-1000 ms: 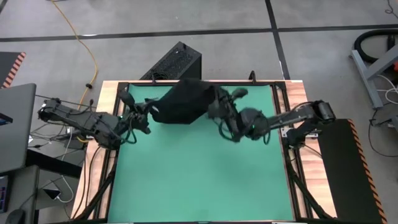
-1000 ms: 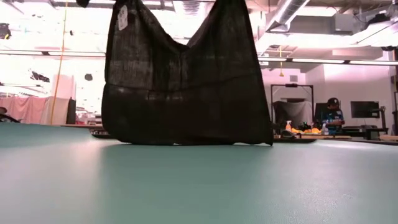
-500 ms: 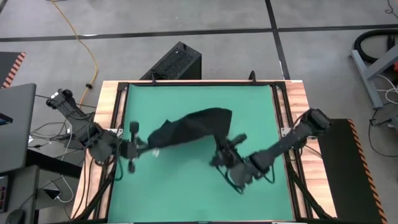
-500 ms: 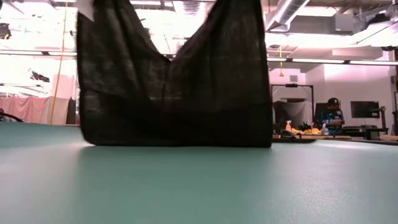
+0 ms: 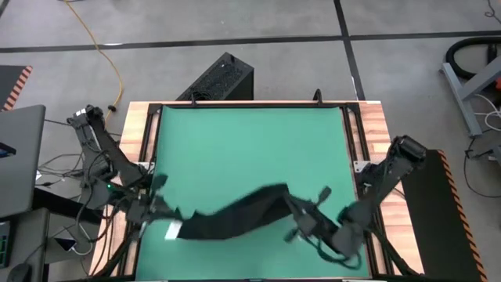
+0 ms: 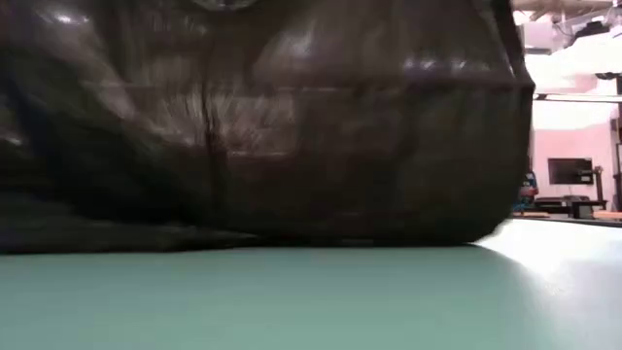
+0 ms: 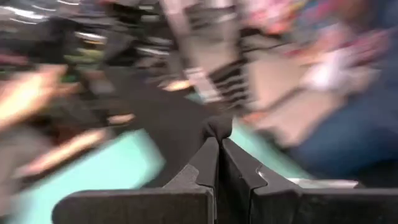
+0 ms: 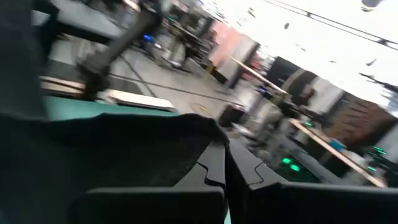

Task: Roll napkin
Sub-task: Fold the black table napkin

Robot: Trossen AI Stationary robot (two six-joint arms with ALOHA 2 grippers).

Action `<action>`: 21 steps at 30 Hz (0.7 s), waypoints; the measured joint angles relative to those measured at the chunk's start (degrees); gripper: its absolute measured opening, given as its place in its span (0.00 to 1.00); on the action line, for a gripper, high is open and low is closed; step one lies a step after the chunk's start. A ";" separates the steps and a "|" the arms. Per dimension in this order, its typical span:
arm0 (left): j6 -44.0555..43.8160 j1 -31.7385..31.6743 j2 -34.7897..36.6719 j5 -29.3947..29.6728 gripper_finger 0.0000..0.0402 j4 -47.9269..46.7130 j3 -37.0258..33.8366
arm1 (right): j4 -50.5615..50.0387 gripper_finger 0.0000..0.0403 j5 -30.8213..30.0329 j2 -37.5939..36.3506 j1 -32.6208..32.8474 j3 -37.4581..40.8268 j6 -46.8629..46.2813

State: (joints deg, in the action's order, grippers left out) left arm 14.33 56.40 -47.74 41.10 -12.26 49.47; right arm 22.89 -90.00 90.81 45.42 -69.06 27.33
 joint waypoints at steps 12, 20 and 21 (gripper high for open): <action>26.51 -19.90 7.08 32.18 0.00 2.50 0.00 | 1.12 0.03 15.68 -7.94 -33.81 0.02 10.25; 51.14 -43.40 12.74 11.10 0.00 15.63 0.00 | 13.76 0.03 28.28 -12.13 -49.06 0.03 19.06; 52.09 -45.12 13.19 9.37 0.00 15.96 0.00 | 14.89 0.03 28.66 -12.77 -49.44 0.02 20.52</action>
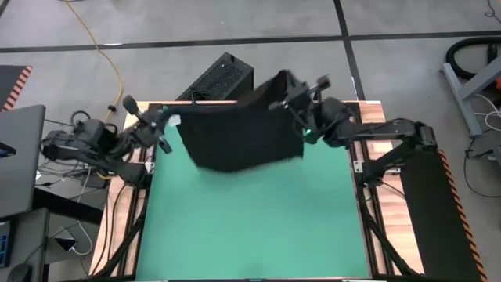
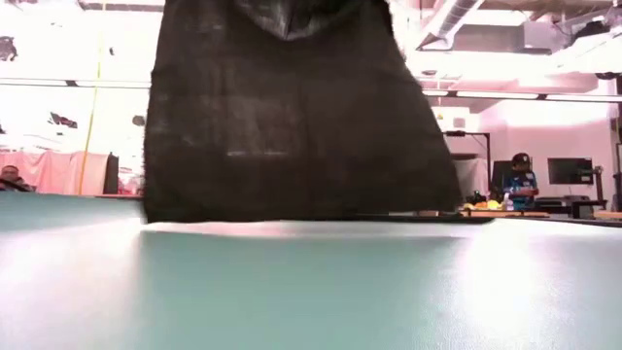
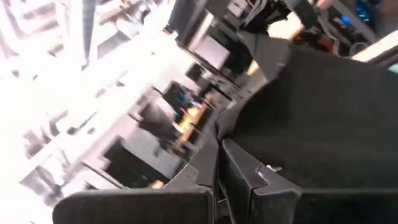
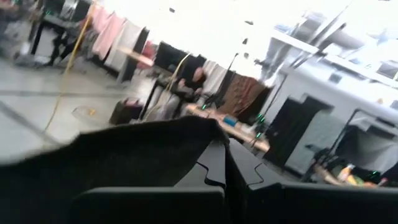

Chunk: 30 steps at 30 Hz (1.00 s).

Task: Roll napkin
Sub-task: Fold the black table napkin

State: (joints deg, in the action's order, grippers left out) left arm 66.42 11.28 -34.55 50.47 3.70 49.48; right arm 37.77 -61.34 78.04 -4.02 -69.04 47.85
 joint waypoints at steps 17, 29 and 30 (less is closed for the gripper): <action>-41.57 0.20 -4.79 -14.24 0.00 -41.55 0.02 | -49.13 0.03 -16.38 0.79 21.97 0.01 -39.37; -73.12 16.21 -11.11 -28.23 0.00 -50.59 0.00 | -77.30 0.03 -15.99 6.07 42.51 0.00 -89.69; -74.72 17.75 -11.49 -28.02 0.00 -50.65 0.00 | -77.96 0.03 -15.47 6.77 43.74 0.00 -92.27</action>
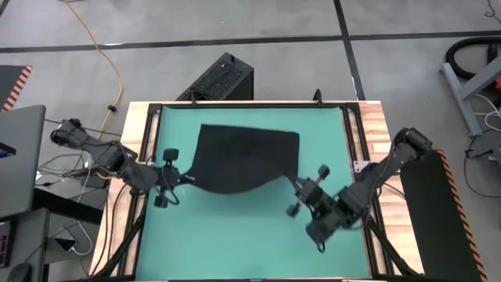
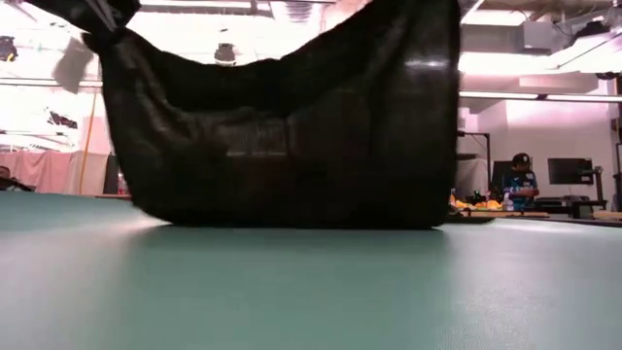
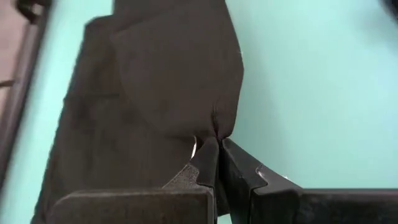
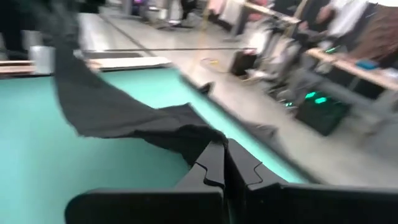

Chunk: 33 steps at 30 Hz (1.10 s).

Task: Roll napkin
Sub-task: Fold the black table napkin

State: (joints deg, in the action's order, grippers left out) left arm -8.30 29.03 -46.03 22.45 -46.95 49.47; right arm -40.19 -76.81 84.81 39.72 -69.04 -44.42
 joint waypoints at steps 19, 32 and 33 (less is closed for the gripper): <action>-7.70 4.76 -9.86 24.38 0.00 0.27 -3.90 | -12.16 0.03 12.65 3.73 -12.00 0.00 -15.79; -4.88 2.23 -12.07 24.33 0.00 11.19 -7.16 | -11.49 0.03 29.06 3.73 -8.41 0.00 -20.30; -4.11 2.23 -12.07 24.15 0.00 12.34 -6.86 | -11.54 0.03 29.06 3.73 -7.29 0.00 -21.00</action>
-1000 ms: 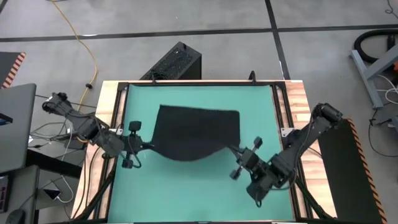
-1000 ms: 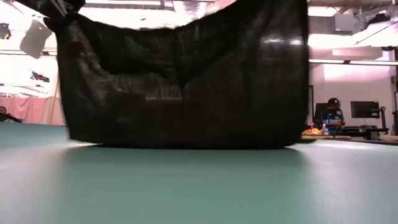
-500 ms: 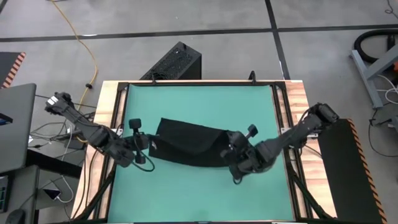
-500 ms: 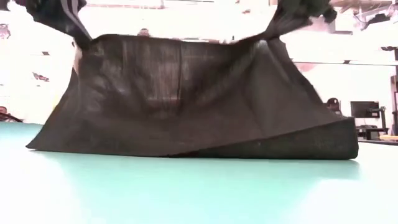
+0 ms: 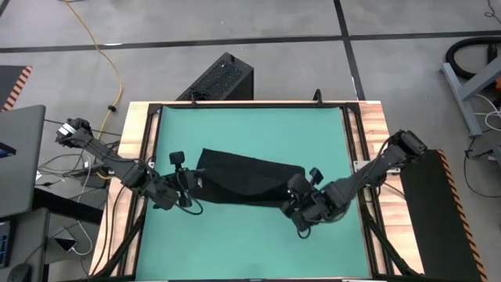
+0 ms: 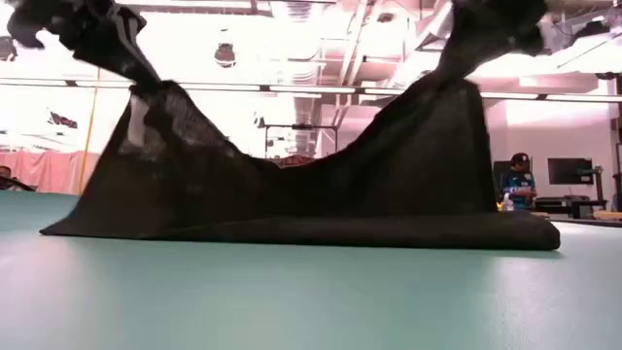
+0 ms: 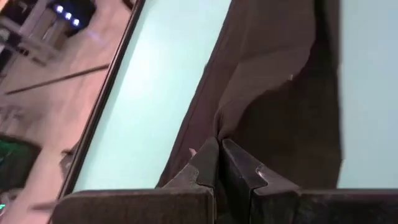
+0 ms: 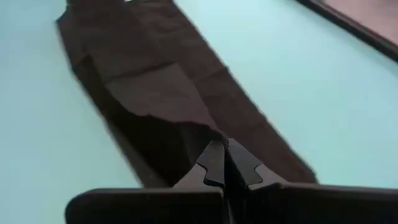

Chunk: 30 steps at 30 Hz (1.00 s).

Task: Roll napkin
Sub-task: Fold the black table napkin

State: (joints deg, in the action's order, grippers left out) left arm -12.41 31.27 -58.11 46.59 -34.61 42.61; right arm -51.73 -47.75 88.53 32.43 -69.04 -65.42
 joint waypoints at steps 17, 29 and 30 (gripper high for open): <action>3.81 0.00 0.02 -0.53 0.00 2.60 1.07 | -1.27 0.03 -6.52 -0.09 12.36 -6.82 -1.67; 3.17 -0.52 -0.04 -1.32 0.00 2.60 1.07 | -2.45 0.03 -4.90 1.96 7.89 -4.76 -4.18; 3.56 -0.52 -0.09 -1.06 0.00 2.61 1.07 | -2.54 0.03 -4.31 2.58 7.03 -4.76 -4.18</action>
State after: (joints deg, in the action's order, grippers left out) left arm -8.85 30.74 -58.20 45.53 -32.00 43.68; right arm -54.27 -52.06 91.11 39.47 -73.80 -69.60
